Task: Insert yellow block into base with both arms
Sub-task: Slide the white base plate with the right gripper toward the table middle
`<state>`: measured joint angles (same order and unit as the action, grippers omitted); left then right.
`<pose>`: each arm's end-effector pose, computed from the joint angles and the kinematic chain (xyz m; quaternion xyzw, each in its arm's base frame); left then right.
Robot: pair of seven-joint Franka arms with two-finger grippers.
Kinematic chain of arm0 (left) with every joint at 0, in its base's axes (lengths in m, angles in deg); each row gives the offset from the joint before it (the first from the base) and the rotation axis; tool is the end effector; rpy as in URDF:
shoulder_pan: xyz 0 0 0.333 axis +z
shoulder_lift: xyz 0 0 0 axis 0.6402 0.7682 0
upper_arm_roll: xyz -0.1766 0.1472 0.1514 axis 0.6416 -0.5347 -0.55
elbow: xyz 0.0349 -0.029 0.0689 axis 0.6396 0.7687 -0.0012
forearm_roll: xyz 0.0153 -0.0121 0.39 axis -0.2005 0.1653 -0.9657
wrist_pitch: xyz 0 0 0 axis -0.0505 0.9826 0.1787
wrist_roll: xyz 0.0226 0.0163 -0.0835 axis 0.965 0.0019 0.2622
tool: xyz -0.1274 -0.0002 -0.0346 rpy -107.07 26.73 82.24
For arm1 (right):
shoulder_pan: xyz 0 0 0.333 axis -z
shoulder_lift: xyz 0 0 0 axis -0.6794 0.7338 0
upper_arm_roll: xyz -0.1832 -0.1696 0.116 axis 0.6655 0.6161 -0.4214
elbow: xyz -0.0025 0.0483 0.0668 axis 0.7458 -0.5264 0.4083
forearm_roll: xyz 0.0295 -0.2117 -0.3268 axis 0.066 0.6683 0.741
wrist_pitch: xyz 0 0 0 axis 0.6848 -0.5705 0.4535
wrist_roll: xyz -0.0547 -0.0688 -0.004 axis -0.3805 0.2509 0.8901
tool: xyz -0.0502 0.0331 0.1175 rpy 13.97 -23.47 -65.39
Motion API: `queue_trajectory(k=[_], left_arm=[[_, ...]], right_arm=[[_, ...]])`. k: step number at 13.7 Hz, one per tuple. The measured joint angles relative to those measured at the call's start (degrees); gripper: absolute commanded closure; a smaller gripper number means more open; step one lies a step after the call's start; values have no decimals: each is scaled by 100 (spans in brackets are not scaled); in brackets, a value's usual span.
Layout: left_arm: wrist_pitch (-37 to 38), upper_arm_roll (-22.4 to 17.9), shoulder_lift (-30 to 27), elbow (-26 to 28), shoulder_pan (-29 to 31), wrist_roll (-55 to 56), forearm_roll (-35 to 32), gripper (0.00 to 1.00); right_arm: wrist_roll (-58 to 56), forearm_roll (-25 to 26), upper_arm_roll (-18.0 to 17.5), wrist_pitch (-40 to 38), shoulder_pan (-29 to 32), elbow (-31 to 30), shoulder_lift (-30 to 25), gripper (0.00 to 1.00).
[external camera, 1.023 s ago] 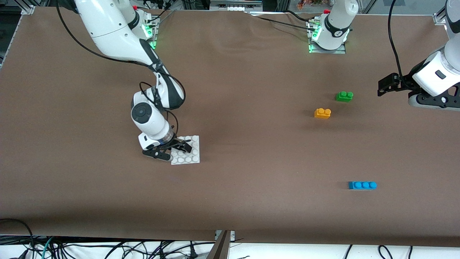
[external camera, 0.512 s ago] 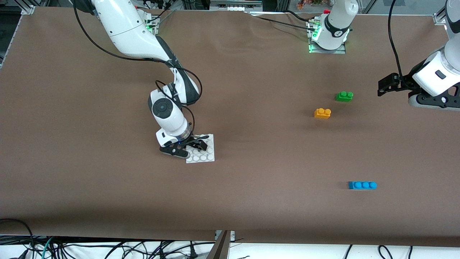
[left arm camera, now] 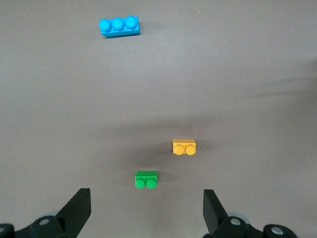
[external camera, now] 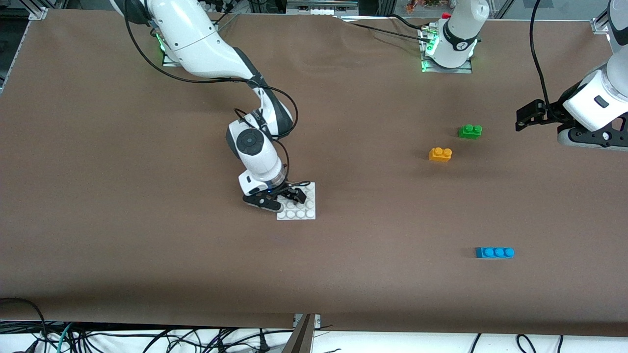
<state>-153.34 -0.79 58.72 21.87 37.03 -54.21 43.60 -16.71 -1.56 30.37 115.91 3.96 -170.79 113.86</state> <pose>0.5544 -0.0183 0.5093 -0.9979 0.0399 0.0505 0.0010 0.5684 0.4049 0.1207 -0.9785 0.1599 -0.0883 0.0956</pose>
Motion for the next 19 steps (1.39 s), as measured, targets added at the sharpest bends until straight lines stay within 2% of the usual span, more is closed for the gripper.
queue_trajectory(k=[9, 13, 15, 19], left_arm=[[0, 12, 0, 0, -1, -7, 0, 0], [0, 13, 0, 0, -1, -8, 0, 0], [0, 14, 0, 0, -1, -8, 0, 0], [0, 22, 0, 0, -16, -8, 0, 0]], right_arm=[[775, -2, 350, -84, -1061, 461, 277, 13], [816, -1, 378, -89, -1181, 488, 281, 13], [816, -1, 381, -90, -1210, 503, 282, 8], [855, -5, 394, -89, -1244, 594, 279, 7]])
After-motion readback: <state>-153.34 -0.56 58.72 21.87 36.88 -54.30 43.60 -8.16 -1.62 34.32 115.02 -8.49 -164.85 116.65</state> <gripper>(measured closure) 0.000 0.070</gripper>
